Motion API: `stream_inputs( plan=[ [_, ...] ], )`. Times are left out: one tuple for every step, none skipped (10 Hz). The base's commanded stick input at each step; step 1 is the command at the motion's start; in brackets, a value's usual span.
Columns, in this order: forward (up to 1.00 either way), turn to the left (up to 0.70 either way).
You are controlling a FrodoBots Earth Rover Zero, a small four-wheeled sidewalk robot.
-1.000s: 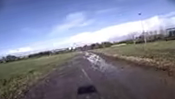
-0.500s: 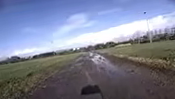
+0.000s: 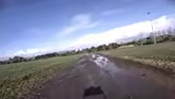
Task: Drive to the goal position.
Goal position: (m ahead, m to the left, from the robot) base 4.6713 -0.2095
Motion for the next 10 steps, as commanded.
stream_inputs(
  plan=[
    [0.7, 0.0],
    [0.7, 0.0],
    [0.7, 0.0],
    [0.7, 0.0],
    [0.7, 0.0],
    [0.7, 0.0],
    [0.7, 0.0],
    [0.7, 0.0],
    [0.7, -0.33],
    [0.7, -0.29]
  ],
)
